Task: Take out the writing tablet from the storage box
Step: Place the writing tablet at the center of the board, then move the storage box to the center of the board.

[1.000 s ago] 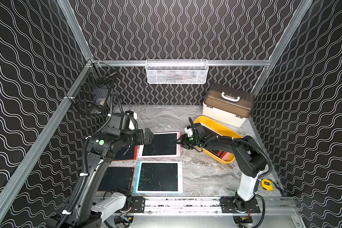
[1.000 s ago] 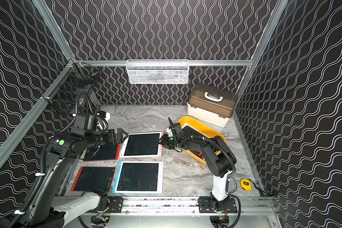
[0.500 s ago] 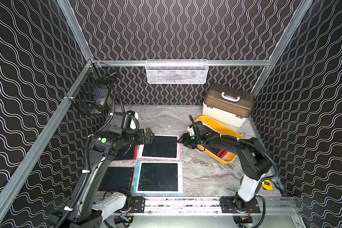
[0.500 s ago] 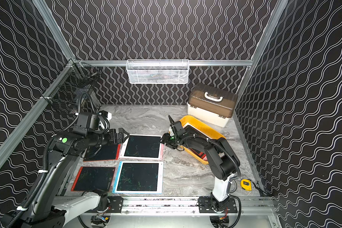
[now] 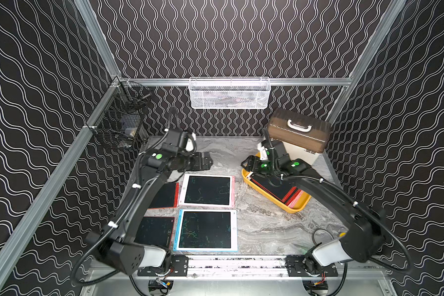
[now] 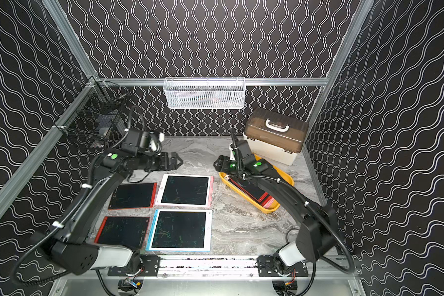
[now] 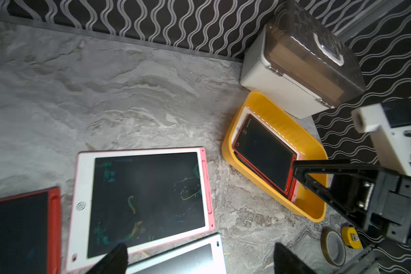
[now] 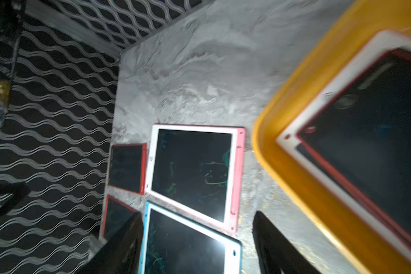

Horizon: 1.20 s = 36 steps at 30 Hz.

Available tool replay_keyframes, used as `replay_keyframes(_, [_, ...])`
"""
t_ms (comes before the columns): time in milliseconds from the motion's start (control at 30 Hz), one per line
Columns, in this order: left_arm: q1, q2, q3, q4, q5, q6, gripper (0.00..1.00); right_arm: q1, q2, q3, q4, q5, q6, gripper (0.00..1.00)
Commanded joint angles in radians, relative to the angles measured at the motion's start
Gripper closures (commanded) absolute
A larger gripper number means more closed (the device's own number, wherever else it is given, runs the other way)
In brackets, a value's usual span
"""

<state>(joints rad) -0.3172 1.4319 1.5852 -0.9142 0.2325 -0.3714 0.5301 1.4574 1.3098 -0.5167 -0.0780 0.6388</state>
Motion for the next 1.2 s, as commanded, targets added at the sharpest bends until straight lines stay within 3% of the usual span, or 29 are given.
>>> replay_keyframes(0, [-0.078,0.105,0.073,0.108,-0.037,-0.015,0.01,-0.065,-0.066,-0.029,-0.203,0.208,-0.022,0.22])
replay_keyframes(200, [-0.236,0.365,0.259,0.14,-0.127,0.013,0.01,-0.288,-0.222,-0.201,-0.281,0.252,0.006,0.14])
replay_keyframes(400, [-0.329,0.603,0.444,0.113,-0.193,0.068,0.01,-0.398,-0.277,-0.338,-0.309,0.247,0.036,0.11])
replay_keyframes(767, [-0.398,0.881,0.63,0.133,-0.254,0.152,0.01,-0.567,-0.176,-0.478,-0.185,0.181,0.011,0.16])
replay_keyframes(900, [-0.409,0.914,0.623,0.144,-0.279,0.168,0.01,-0.607,-0.098,-0.517,-0.144,0.158,-0.017,0.26])
replay_keyframes(1167, [-0.43,0.939,0.589,0.148,-0.334,0.175,0.01,-0.622,-0.035,-0.541,-0.141,0.113,-0.065,0.68])
